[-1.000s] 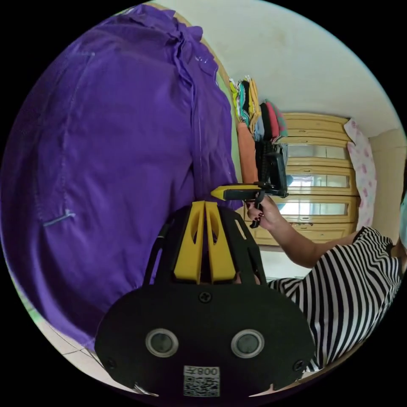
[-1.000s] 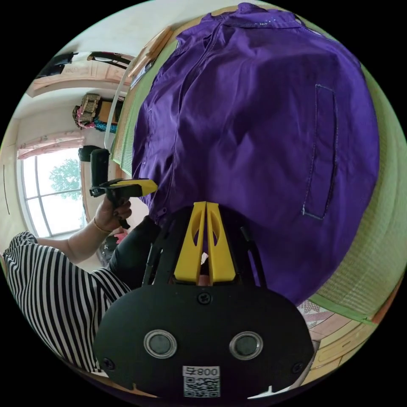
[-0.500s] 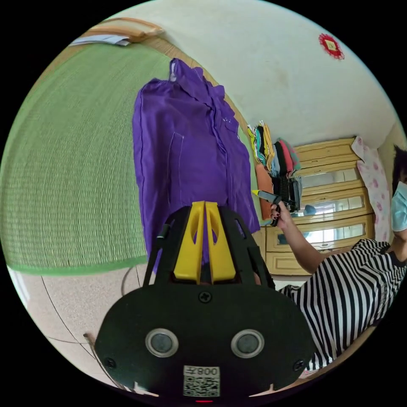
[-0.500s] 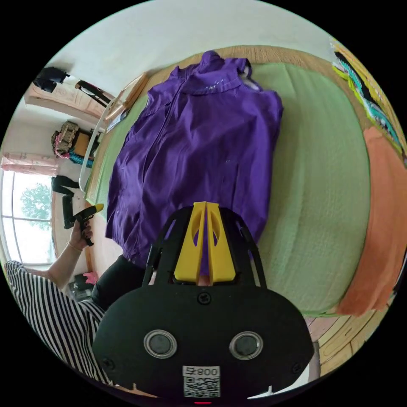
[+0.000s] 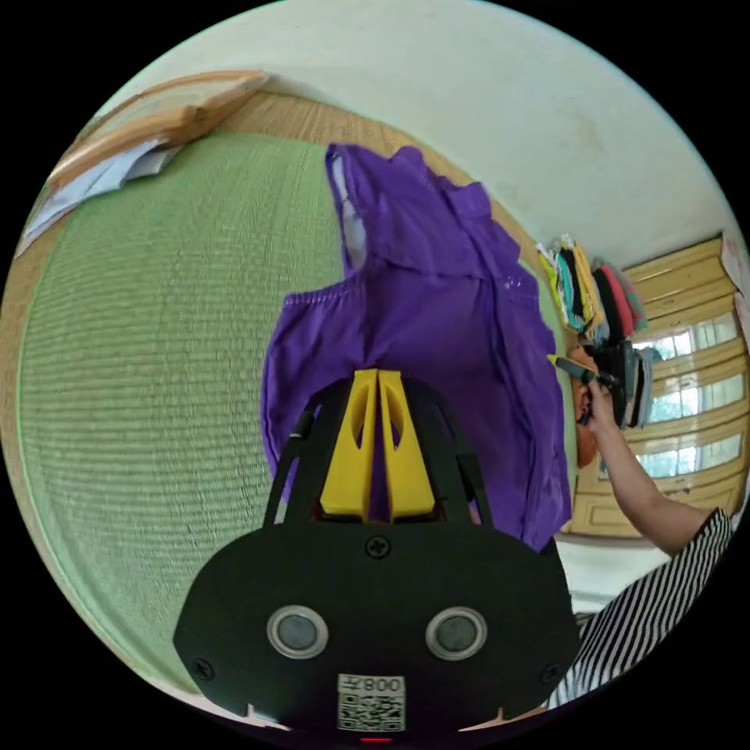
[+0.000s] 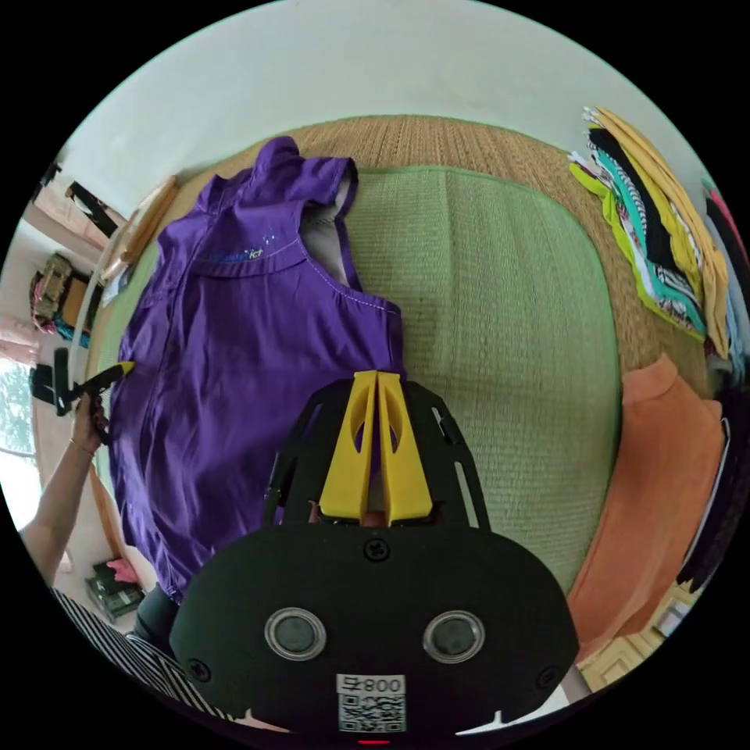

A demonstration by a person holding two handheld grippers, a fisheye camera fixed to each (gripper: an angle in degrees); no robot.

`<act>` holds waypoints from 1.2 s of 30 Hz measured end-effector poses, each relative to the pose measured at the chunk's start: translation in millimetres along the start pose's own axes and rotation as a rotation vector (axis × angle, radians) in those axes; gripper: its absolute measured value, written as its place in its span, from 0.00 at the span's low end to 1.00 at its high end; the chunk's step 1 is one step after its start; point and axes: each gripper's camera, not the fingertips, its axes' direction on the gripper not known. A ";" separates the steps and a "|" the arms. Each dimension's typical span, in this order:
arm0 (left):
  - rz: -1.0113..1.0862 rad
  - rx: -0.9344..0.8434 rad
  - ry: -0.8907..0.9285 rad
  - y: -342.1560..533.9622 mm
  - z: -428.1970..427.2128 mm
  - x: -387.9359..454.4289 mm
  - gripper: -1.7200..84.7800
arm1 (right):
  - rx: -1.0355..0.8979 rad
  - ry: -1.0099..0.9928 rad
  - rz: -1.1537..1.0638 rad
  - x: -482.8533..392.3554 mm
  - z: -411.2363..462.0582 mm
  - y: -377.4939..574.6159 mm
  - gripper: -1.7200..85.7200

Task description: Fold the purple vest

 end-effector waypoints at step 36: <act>0.227 0.136 -0.081 -313.1 -151.0 78.1 0.02 | 0.181 -0.430 0.061 71.4 55.7 -240.8 0.02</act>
